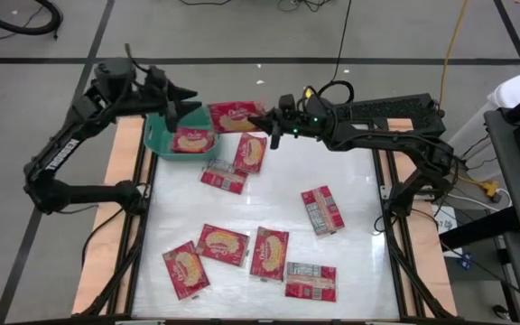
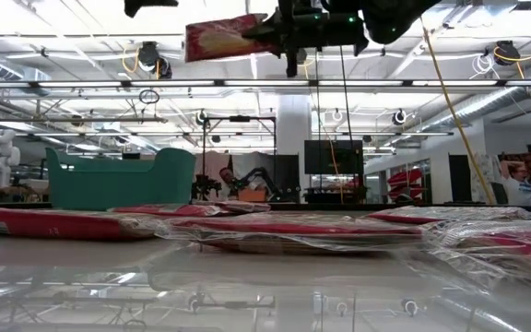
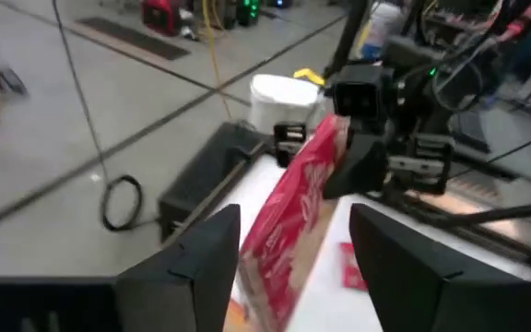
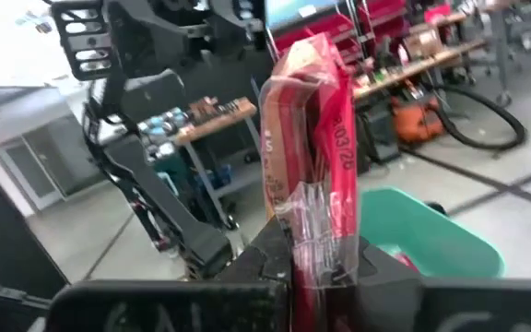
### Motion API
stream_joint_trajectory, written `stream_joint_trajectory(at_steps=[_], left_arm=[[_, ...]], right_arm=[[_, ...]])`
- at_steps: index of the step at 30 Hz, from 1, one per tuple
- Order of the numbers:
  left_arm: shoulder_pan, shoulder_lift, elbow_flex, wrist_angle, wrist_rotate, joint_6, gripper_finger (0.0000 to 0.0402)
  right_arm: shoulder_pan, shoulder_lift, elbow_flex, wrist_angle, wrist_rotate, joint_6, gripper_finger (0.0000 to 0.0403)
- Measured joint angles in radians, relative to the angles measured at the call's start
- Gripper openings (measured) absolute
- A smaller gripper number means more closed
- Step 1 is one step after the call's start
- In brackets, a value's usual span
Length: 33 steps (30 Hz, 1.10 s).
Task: Sort popcorn bags into baskets
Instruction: Put the red popcorn bag into the green bin
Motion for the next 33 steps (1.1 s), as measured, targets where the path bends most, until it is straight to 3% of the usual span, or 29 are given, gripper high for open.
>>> stream_joint_trajectory(at_steps=[8, 12, 15, 19, 26, 33], left_arm=[[-0.001, 0.06, -0.002, -0.037, 0.056, 0.01, 0.0267], [-0.008, 0.101, -0.002, -0.03, 0.069, 0.075, 0.0269], [-0.014, 0.119, -0.002, -0.03, 0.106, 0.116, 0.0239], [-0.015, 0.144, -0.002, -0.03, 0.246, 0.153, 0.0175], [-0.035, 0.147, -0.002, -0.029, 0.252, 0.191, 0.0024], [-0.014, 0.147, -0.002, -0.03, 0.199, 0.25, 0.0037]], right_arm=[[0.011, 0.003, 0.0, 0.013, -0.003, 0.0, 0.0013], [0.02, 0.003, 0.0, 0.013, -0.031, -0.001, 0.0013], [0.027, 0.003, 0.0, 0.018, -0.031, -0.001, 0.0013], [0.034, 0.003, 0.0, 0.04, -0.031, -0.003, 0.0013], [0.036, 0.003, 0.0, 0.039, -0.037, -0.008, 0.0015], [0.015, 0.003, 0.0, 0.034, -0.055, 0.039, 0.0053]])
